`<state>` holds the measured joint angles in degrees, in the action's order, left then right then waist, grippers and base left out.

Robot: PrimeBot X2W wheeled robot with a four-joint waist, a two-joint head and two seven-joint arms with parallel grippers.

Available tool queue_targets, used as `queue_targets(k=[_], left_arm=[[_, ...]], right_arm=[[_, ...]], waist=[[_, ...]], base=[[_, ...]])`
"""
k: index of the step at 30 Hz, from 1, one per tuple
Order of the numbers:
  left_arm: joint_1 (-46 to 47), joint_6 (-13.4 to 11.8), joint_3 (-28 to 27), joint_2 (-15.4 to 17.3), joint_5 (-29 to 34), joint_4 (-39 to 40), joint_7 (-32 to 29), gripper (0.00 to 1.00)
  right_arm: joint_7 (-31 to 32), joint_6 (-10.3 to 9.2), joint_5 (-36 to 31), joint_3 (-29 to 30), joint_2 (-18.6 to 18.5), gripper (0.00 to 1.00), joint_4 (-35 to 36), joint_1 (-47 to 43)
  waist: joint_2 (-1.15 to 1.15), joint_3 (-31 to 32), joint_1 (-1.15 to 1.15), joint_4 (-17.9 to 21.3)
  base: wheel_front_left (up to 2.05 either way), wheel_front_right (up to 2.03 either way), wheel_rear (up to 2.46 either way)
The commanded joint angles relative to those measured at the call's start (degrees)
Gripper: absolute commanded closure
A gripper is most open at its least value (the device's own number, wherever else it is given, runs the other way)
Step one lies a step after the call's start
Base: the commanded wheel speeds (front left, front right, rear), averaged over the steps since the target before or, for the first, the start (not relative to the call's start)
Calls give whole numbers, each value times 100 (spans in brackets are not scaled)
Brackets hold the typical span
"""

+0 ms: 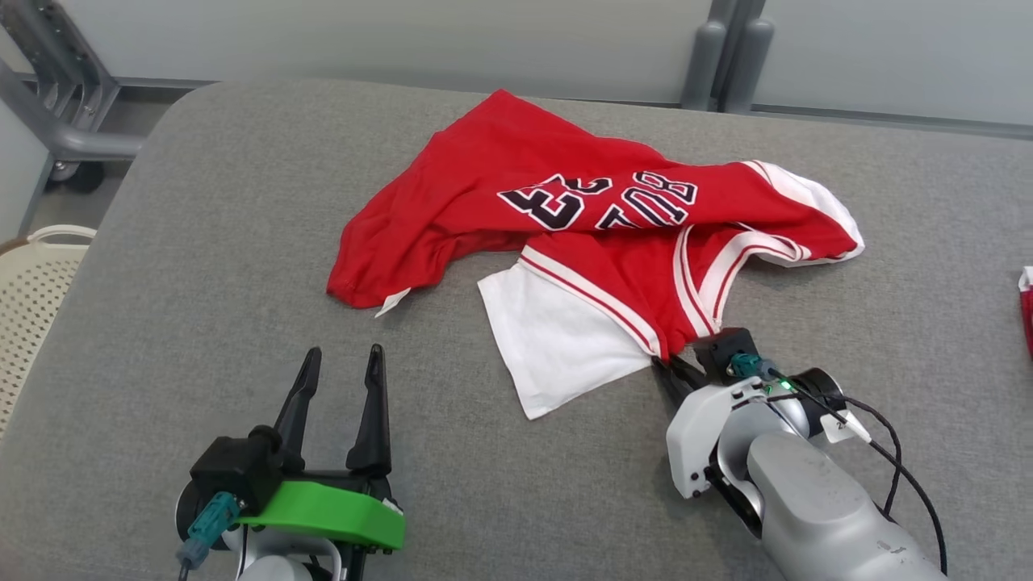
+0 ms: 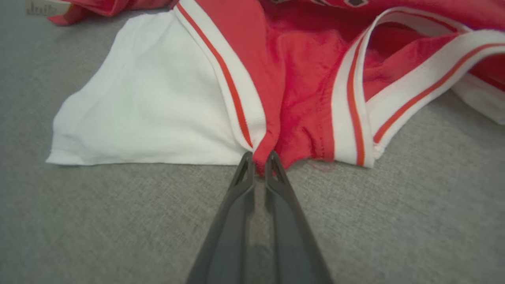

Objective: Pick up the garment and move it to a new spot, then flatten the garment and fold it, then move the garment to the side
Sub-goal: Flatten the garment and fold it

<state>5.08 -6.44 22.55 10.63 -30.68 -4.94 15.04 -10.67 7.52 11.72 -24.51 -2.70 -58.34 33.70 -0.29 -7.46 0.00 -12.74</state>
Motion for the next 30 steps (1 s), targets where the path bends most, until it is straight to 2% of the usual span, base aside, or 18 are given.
queue_targets(k=[1,8,15,16,21,26,30], left_arm=[[-88,-9,-11,44,55,17,18,0],[-136,-57,-39,58,31,46,17,0],[-132,-85,-48,68,19,69,18,0],[-132,-85,-48,68,19,69,18,0],[-105,-87,-48,88,-2,55,18,0],[-89,-98,-65,90,-24,25,17,0],[-67,-108,-72,91,-47,3,17,0]], right_arm=[[-6,-6,-69,-13,-40,100,-73,-85],[69,-8,-233,-160,-518,100,49,-193],[554,-8,-30,-562,-1316,100,524,-526],[554,-8,-30,-562,-1316,100,524,-526],[942,-9,197,-904,-1946,100,1012,-770],[1131,-9,438,-852,-2445,100,1538,-876],[1163,-9,425,-498,-2736,100,1759,-1012]], waist=[[29,40,0,201],[29,77,0,536],[29,51,0,710],[29,51,0,710],[29,6,0,758],[29,-5,0,783],[29,-11,0,808]], base=[[0,0,0],[0,0,0],[0,0,0],[0,0,0],[0,0,0],[0,0,0],[0,0,0]])
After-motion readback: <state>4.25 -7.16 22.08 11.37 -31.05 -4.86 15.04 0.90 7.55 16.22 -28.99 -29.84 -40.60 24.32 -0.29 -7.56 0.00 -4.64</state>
